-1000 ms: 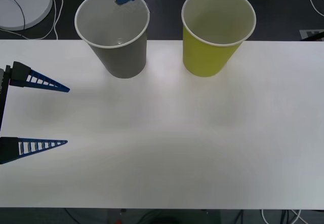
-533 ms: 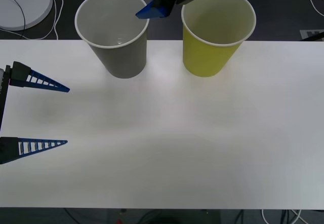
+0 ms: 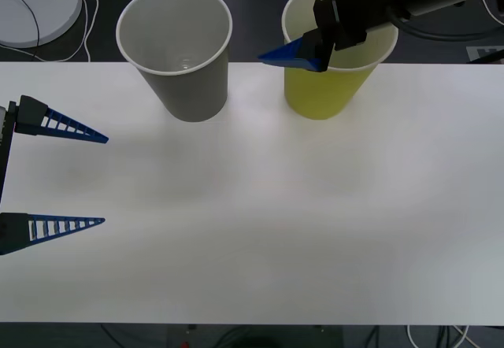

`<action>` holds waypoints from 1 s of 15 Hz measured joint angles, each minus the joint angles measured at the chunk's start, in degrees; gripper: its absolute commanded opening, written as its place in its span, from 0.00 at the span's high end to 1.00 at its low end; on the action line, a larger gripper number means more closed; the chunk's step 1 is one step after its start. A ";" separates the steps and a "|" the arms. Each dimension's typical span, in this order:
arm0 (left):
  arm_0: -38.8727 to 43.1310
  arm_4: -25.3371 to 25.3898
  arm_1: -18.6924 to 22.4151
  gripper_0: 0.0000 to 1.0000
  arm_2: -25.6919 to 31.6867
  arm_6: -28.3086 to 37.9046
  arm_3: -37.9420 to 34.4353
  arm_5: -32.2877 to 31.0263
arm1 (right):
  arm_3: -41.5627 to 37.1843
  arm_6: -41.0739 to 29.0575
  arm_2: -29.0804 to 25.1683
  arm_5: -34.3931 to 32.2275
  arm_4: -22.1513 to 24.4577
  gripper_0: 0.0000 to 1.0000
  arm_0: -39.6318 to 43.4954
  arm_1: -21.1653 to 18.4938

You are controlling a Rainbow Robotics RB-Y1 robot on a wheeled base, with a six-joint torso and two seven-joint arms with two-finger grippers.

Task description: Put the can into the green bin and the plastic bottle into the gray bin

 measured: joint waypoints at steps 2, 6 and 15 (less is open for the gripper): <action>0.00 0.00 0.00 0.00 0.00 0.00 0.00 0.00 | -3.14 1.13 -2.73 0.03 -0.54 0.00 4.16 -1.33; 0.00 0.00 0.00 0.00 0.00 0.00 0.00 0.00 | -9.43 2.60 -8.63 0.10 -1.10 0.00 13.26 -3.18; 0.00 0.00 0.00 0.00 0.00 0.00 0.00 0.00 | -19.90 7.89 -18.40 2.08 -1.11 0.00 31.37 -5.63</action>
